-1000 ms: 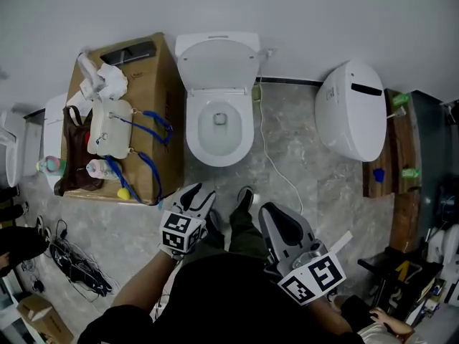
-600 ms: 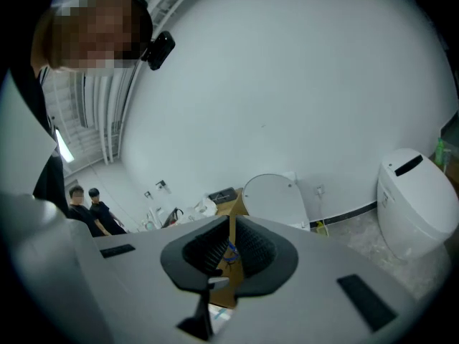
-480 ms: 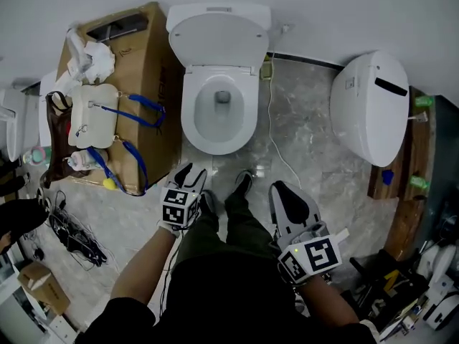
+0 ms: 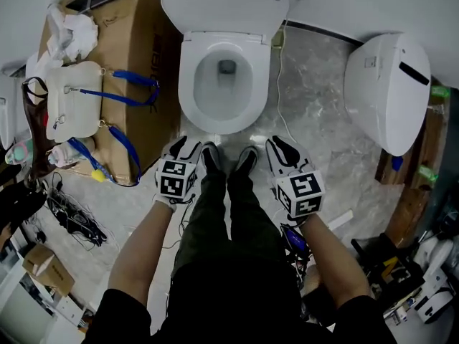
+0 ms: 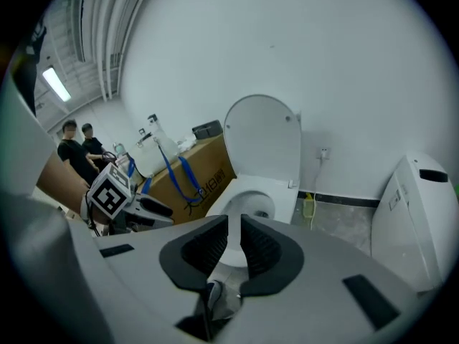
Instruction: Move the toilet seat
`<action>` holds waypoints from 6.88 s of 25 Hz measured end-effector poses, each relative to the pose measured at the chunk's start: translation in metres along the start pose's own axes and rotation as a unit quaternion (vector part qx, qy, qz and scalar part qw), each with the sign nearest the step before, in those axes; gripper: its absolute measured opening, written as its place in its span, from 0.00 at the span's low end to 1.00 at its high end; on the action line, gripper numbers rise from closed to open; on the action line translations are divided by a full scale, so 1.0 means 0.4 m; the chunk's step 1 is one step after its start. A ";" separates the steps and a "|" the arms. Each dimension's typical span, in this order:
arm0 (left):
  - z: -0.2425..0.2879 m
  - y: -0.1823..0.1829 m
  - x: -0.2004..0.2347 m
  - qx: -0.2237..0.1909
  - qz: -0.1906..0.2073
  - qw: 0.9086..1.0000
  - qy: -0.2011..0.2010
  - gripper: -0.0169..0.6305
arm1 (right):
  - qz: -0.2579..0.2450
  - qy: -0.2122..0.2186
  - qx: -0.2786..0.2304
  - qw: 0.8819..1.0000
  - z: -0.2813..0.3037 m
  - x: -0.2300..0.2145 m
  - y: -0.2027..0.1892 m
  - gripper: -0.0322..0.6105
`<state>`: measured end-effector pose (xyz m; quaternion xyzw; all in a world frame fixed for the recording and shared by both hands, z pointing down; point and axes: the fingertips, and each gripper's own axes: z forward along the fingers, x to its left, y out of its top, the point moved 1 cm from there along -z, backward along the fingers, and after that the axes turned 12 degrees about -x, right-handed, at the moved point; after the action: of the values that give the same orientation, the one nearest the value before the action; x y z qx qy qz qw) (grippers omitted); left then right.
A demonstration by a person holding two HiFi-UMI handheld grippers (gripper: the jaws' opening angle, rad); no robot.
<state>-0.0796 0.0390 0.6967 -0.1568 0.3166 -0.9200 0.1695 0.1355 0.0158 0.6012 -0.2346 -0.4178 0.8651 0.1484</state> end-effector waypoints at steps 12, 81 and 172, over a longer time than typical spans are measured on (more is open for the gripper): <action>0.231 -0.227 0.136 0.077 0.011 0.997 -0.011 0.32 | 0.009 0.001 0.068 0.998 0.184 -0.126 -0.271 0.26; 0.256 -0.222 0.131 0.042 0.088 0.995 -0.034 0.36 | 0.065 -0.006 0.039 0.997 0.210 -0.060 -0.318 0.26; -0.381 0.536 0.124 -0.230 -0.103 0.966 -0.060 0.37 | -0.086 -0.179 -0.098 0.975 0.303 -0.024 0.516 0.35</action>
<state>-0.1385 -0.0599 0.4551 -0.2777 0.4909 -0.8241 0.0519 0.0669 -0.1929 0.5058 -0.0520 -0.5387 0.8320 0.1217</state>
